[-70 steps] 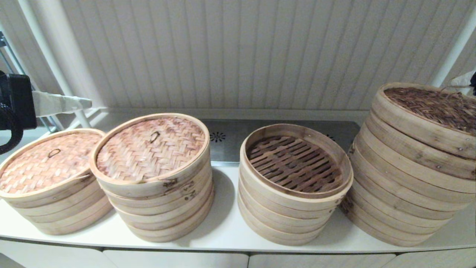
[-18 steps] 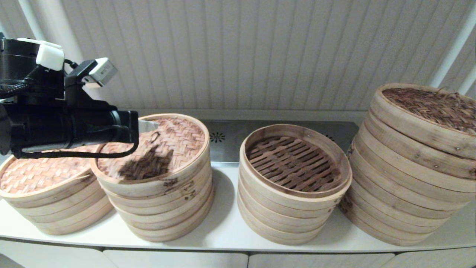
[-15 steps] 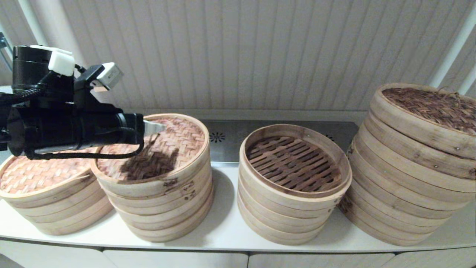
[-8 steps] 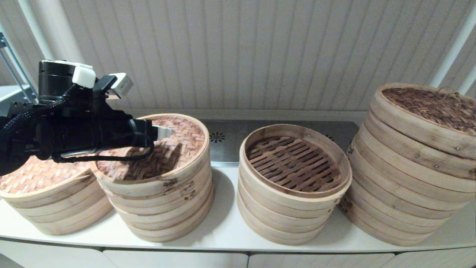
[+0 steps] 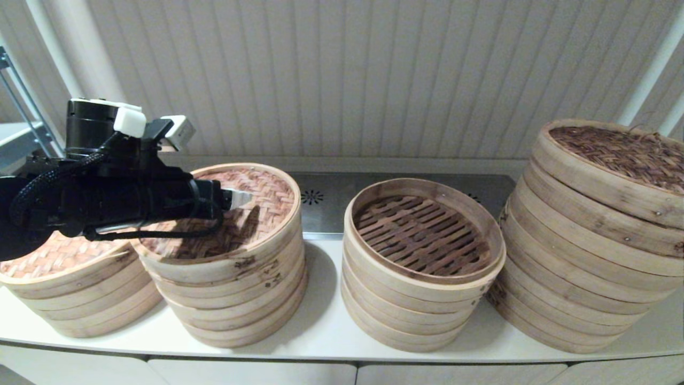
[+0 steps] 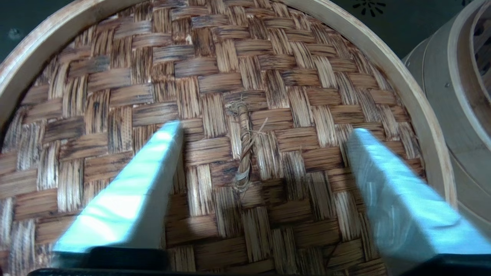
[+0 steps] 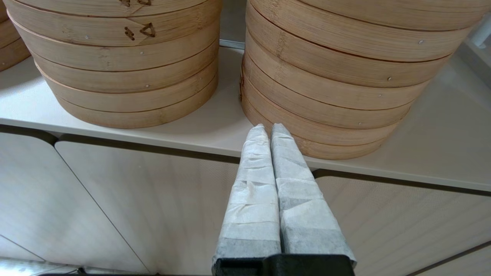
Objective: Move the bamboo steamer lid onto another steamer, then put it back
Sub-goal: Pick up the steamer
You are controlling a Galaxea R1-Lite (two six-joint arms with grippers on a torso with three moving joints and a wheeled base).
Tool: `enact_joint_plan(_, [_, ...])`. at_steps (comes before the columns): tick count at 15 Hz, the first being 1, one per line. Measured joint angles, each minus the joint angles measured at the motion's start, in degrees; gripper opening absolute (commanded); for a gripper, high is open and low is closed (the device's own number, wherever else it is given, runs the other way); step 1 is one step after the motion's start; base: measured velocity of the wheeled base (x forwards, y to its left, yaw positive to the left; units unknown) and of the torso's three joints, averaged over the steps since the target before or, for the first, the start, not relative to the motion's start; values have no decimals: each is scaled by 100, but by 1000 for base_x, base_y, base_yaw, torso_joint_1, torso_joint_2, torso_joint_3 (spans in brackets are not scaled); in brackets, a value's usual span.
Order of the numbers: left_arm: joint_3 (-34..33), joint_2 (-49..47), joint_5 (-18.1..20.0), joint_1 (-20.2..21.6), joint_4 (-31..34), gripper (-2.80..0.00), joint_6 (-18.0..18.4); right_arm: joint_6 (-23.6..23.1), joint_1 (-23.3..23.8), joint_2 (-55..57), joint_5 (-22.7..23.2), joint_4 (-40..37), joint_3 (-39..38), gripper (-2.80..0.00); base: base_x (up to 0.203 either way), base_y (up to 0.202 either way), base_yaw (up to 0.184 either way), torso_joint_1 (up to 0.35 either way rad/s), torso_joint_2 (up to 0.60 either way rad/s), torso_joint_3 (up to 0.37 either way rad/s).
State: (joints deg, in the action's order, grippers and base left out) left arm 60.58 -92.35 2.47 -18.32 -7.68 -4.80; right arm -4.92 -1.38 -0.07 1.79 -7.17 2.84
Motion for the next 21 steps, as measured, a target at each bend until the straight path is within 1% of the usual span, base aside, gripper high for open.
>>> enact_joint_plan(3, [-37, -16, 6, 0, -31, -280, -1, 21, 0, 0, 2, -1, 5, -280, 0, 0, 0, 0, 0, 0])
enact_joint_plan(5, [-118, -13, 23, 20, -183, -280, -10, 16, 0, 0, 0, 0, 5, -280, 0, 0, 0, 0, 0, 0])
enact_joint_plan(10, [-517, -14, 58, 112, -940, -280, 91, 35, 0, 0, 2, -9, 5, -280, 0, 0, 0, 0, 0, 0])
enact_joint_plan(14, [-531, -31, 70, 282, -976, -280, 122, 20, 0, 0, 2, -7, 5, -280, 0, 0, 0, 0, 0, 0])
enact_joint_plan(21, [-259, -1, 37, 322, -974, -280, 123, 13, 0, 0, 2, -9, 5, -280, 0, 0, 0, 0, 0, 0])
